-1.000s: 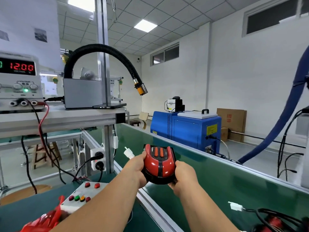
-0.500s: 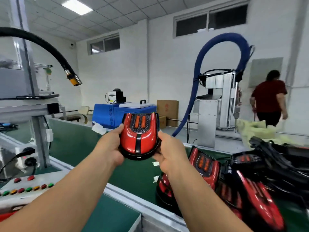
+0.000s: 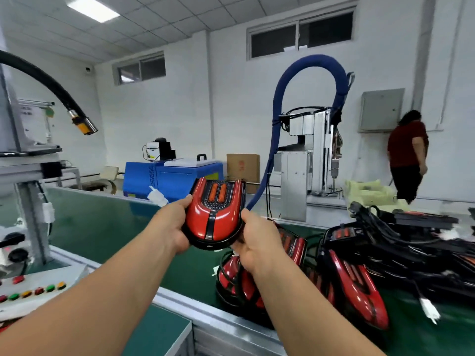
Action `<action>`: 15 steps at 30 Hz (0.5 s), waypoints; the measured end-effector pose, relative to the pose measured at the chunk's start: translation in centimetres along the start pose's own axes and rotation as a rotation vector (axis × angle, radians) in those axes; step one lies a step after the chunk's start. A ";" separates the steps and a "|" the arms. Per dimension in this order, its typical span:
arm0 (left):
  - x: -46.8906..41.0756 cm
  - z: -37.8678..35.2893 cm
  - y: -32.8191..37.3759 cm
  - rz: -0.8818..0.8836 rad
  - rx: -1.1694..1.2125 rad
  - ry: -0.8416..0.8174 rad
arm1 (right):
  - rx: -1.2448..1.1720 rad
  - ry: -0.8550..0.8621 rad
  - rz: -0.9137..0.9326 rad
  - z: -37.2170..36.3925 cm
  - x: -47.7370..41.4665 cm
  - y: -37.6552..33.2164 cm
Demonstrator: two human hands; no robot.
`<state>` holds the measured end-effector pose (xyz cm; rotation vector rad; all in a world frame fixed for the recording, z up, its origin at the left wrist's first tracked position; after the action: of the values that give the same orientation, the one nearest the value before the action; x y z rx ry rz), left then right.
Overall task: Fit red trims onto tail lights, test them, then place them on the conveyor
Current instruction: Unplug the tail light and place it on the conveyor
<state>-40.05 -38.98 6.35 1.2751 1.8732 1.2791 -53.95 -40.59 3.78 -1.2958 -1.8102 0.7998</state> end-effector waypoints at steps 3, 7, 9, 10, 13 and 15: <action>-1.8 3.0 -0.5 0.010 -0.058 0.046 | -0.010 0.013 -0.058 -1.8 -2.3 4.2; -4.3 7.0 -2.6 0.054 -0.108 0.124 | -0.061 0.090 -0.122 -3.5 -6.0 10.1; -5.6 8.5 -4.2 0.090 -0.125 0.156 | -0.089 0.124 -0.183 -3.7 -7.4 12.3; -6.2 9.1 -4.9 0.108 -0.132 0.167 | -0.101 0.143 -0.214 -3.6 -7.9 13.0; -8.3 10.2 -7.1 0.144 -0.137 0.184 | -0.115 0.214 -0.224 -3.5 -9.4 14.8; -9.8 10.5 -8.5 0.171 -0.126 0.171 | -0.143 0.250 -0.213 -3.4 -10.0 15.5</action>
<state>-30.86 -44.50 -6.45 1.3179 1.7953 1.6151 -41.57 -45.45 -9.46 -1.2065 -1.7889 0.3802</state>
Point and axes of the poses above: each hand's wrist, its own x-axis away from the middle knuckle, its own z-axis out of the back of the hand, y = z × x, the point moved 1 cm from there along -x, towards the middle knuckle, and after that the axes turned 6 degrees about -z, right-handed, at the moved point
